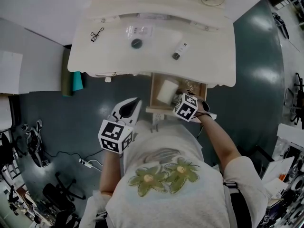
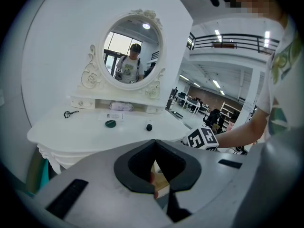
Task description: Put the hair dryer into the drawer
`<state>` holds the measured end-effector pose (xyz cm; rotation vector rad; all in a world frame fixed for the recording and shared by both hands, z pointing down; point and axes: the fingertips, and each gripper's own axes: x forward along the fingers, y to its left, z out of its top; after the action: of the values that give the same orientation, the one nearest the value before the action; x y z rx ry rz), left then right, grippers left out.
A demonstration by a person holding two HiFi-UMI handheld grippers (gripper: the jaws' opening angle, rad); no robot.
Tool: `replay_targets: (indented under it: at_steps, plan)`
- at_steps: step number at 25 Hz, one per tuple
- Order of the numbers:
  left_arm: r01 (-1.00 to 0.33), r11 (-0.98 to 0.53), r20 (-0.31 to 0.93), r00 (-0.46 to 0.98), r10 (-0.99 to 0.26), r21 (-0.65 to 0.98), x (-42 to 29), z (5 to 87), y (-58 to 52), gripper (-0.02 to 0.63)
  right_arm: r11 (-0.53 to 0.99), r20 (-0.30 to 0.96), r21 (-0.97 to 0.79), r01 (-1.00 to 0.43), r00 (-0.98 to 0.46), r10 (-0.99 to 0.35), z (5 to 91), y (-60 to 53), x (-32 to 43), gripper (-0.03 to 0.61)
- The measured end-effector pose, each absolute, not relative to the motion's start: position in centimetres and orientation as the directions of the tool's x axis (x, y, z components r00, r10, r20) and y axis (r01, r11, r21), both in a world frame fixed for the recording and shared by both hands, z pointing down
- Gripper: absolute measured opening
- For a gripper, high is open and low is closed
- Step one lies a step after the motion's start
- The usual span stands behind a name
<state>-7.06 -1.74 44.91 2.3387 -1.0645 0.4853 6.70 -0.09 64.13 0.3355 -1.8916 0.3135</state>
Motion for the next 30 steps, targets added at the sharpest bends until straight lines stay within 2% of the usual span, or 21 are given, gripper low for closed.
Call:
replay_targets:
  at_steps: [30]
  plan:
    - [-0.789, -0.529, 0.522, 0.607, -0.599, 0.312, -7.9, 45.3, -1.9, 0.008, 0.928, 0.958, -0.058, -0.369, -0.282, -0.052, 67.1, -0.9, 7.0, 0.218]
